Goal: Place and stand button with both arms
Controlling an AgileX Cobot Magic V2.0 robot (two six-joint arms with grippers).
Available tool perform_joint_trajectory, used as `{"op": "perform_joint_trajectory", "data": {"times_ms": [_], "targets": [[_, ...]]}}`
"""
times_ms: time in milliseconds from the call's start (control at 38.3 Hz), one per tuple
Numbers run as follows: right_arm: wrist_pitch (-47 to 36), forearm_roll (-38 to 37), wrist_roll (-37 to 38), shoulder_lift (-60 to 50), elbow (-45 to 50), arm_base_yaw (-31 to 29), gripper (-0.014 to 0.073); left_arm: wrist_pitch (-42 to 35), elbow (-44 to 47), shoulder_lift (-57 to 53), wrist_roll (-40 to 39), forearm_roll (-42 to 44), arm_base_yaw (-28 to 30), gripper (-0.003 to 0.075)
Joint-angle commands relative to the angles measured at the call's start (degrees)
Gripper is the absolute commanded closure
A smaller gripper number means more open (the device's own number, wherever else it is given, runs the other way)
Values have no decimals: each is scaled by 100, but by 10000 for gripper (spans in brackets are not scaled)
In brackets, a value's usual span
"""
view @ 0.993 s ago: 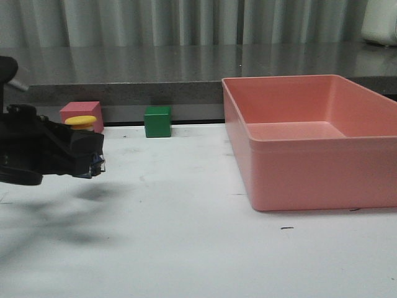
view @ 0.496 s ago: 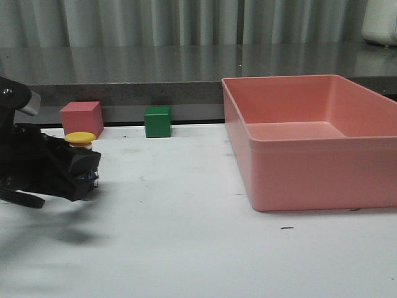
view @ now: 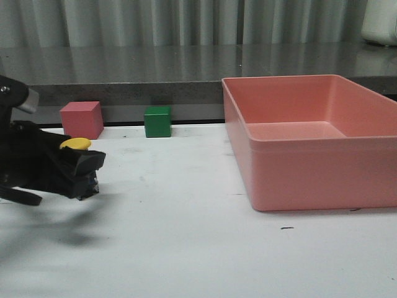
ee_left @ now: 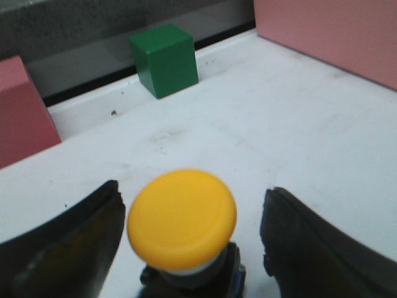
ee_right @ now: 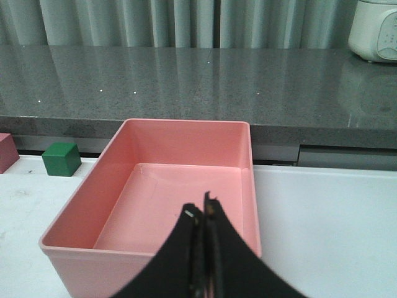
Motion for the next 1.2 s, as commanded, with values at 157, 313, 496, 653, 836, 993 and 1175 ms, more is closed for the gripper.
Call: {"op": "perform_joint_trajectory", "data": {"times_ms": [157, 313, 496, 653, 836, 993, 1175], "targets": [[-503, -75, -38, 53, -150, -9, 664, 1113, -16, -2017, -1043, 152, -10, 184], [-508, -75, -38, 53, -150, -9, 664, 2767, -121, -3660, -1528, 228, -156, 204], [-508, -75, -38, 53, -150, -9, 664, 5787, -606, -5335, -1542, 180, -620, 332], [-508, -75, -38, 53, -150, -9, 664, 7322, -706, -6530, -1542, -503, -981, 478], [-508, -75, -38, 53, -150, -9, 664, 8411, -706, -7740, -1542, -1082, -1034, 648], [-508, -75, -38, 53, -150, -9, 664, 8900, -706, -8525, -1542, -1040, -1034, 741], [-508, -75, -38, 53, -150, -9, 664, 9100, -706, -9195, -1542, -1015, -1034, 740]]}}
